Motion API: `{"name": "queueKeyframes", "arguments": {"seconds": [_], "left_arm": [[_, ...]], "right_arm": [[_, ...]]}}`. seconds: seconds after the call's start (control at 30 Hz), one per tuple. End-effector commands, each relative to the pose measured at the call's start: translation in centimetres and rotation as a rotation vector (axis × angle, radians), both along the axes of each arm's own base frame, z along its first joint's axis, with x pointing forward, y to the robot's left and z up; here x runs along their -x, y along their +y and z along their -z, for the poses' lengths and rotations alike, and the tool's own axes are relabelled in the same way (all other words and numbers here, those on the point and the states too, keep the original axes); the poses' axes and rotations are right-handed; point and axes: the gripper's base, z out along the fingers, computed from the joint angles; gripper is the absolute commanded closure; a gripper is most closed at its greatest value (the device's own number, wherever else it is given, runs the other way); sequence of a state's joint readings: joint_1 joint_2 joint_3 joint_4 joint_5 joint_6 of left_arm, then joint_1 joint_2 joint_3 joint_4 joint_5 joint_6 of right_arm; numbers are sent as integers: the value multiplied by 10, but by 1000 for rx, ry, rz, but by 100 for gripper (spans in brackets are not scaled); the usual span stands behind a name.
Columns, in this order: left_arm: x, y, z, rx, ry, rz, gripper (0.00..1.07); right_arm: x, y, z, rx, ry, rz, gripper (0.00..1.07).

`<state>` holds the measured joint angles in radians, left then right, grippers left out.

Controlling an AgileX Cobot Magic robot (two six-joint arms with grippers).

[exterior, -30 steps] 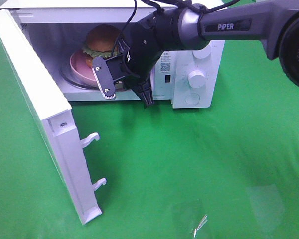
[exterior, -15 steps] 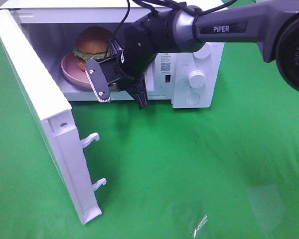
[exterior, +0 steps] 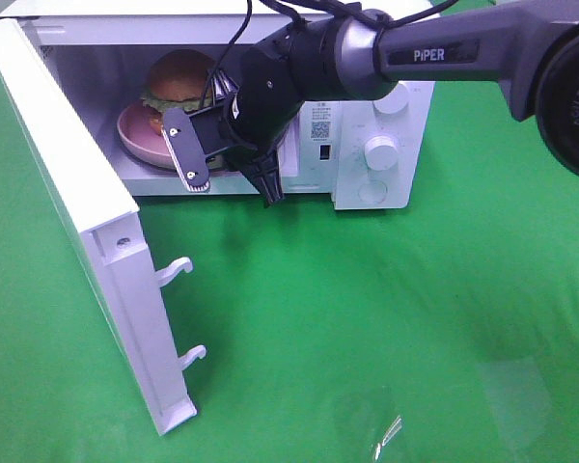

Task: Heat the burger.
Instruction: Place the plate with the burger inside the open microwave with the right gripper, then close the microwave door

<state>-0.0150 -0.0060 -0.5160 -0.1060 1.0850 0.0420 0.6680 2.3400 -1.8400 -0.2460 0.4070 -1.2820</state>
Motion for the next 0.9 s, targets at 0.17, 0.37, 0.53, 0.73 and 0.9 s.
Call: {"name": "queueKeyframes", "arguments": {"seconds": [0.17, 0.37, 0.53, 0.73, 0.9], "left_arm": [[2, 0, -1, 5, -28, 4, 9], [2, 0, -1, 5, -28, 4, 9], [2, 0, -1, 5, -28, 4, 9], [2, 0, -1, 5, -28, 4, 9], [2, 0, -1, 5, -28, 4, 9]], "right_arm": [[-4, 4, -16, -132, -29, 67, 71], [-4, 4, -16, -160, -11, 99, 62], [-4, 3, -15, -157, 10, 119, 60], [-1, -1, -19, -135, 29, 130, 60], [9, -3, -18, -117, 48, 122, 60]]}}
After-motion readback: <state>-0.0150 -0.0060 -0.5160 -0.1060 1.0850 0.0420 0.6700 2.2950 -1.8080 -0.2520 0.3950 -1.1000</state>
